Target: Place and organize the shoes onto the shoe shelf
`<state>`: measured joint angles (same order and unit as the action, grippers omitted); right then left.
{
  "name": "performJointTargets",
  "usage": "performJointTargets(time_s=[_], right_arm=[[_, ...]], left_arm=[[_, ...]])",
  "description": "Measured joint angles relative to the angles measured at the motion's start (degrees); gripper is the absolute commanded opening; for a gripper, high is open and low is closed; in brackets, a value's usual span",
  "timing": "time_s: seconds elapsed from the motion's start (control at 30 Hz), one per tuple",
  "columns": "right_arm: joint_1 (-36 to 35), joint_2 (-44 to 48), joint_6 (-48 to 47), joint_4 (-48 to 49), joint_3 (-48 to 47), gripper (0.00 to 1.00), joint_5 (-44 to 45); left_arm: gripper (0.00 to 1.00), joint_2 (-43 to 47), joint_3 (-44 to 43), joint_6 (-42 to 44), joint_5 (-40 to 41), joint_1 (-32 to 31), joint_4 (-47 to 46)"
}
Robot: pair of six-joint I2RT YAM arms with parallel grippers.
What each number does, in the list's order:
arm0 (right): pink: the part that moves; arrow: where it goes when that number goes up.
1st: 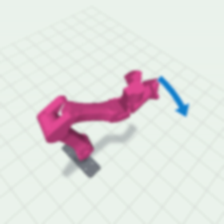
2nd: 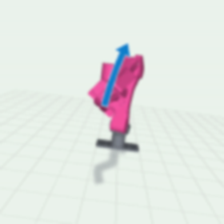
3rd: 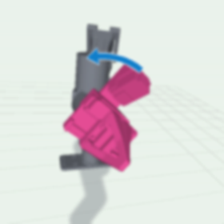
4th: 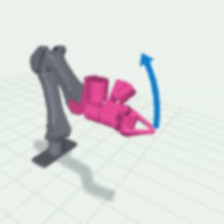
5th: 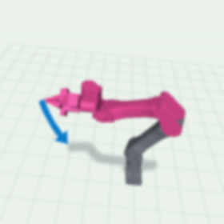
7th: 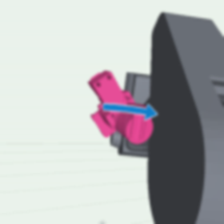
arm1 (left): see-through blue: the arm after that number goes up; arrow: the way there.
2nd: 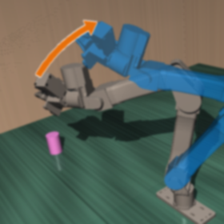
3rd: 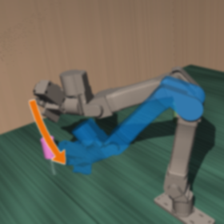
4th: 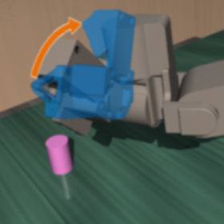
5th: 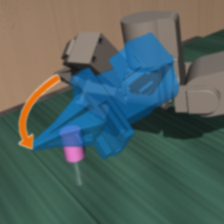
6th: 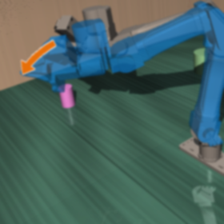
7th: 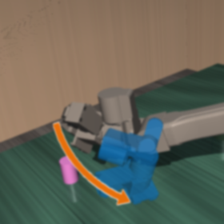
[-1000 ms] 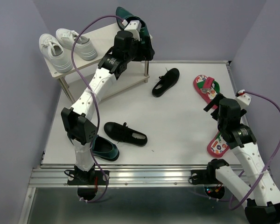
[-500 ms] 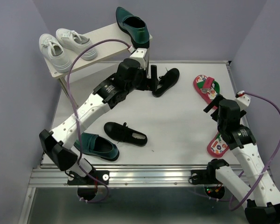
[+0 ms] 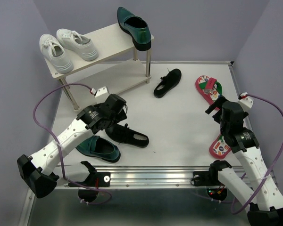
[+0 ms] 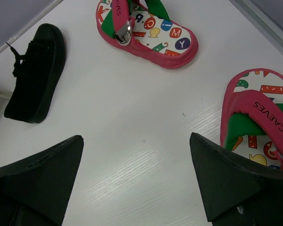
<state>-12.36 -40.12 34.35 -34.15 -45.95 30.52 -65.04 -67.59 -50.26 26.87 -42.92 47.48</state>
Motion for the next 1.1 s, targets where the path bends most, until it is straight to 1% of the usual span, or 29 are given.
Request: performJointTargets(time_s=[0.07,0.17,0.2,0.3,0.47,0.5,0.53,0.6,0.7,0.8,0.83,0.87,0.9,0.93,1.03,1.1], right_arm=[[0.0,0.2,0.0,0.2,0.0,1.00,-0.4],[0.0,0.8,0.0,0.2,0.0,1.00,-0.7],[0.0,1.0,0.0,0.2,0.0,1.00,-0.8],[0.0,1.6,0.2,0.1,0.0,1.00,-1.0],[0.0,2.5,0.2,-0.2,0.0,1.00,-1.2],[0.0,2.7,0.2,-0.2,0.0,1.00,-1.2],[0.0,2.8,0.2,-0.2,0.0,1.00,-1.2],[0.0,3.0,0.4,-0.2,0.0,1.00,-1.2],[0.0,3.0,0.4,-0.2,0.0,1.00,-1.4],[0.0,3.0,0.4,-0.3,0.0,1.00,-1.5],[0.0,3.0,0.4,-0.3,0.0,1.00,-1.5],[0.0,3.0,0.4,-0.3,0.0,1.00,-1.5],[0.0,3.0,0.4,-0.3,0.0,1.00,-1.5],[0.0,3.0,0.4,-0.3,0.0,1.00,-1.5],[0.0,3.0,0.4,-0.3,0.0,1.00,-1.5],[0.0,3.0,0.4,-0.3,0.0,1.00,-1.5]], left_arm=[[0.75,0.3,2.7,-5.0,0.2,0.0,3.1],[0.73,2.5,9.4,-13.0,-0.2,-0.6,4.0],[0.73,4.5,13.2,-16.0,-1.1,-1.0,4.3],[0.73,8.9,18.7,-22.4,-2.2,-1.4,5.7],[0.72,11.5,19.5,-28.2,-2.0,-1.4,7.8],[0.68,11.6,19.8,-29.1,-2.1,-1.4,7.8],[0.67,11.6,20.3,-29.7,-2.1,-1.4,7.8],[0.61,11.5,22.2,-30.7,-2.8,-1.4,7.4],[0.59,10.1,25.1,-31.9,-4.3,-1.4,7.5],[0.59,7.4,26.0,-32.7,-5.8,-1.4,7.4],[0.57,6.4,26.2,-32.9,-6.1,-1.4,7.2],[0.54,5.7,26.3,-33.2,-6.1,-1.4,7.0],[0.47,5.0,26.4,-33.4,-6.1,-1.4,6.8],[0.30,4.5,26.4,-33.7,-6.1,-1.4,6.7],[0.00,4.0,26.4,-34.1,-6.1,-1.4,4.6],[0.00,4.0,26.4,-34.2,-6.2,-1.4,4.1]])
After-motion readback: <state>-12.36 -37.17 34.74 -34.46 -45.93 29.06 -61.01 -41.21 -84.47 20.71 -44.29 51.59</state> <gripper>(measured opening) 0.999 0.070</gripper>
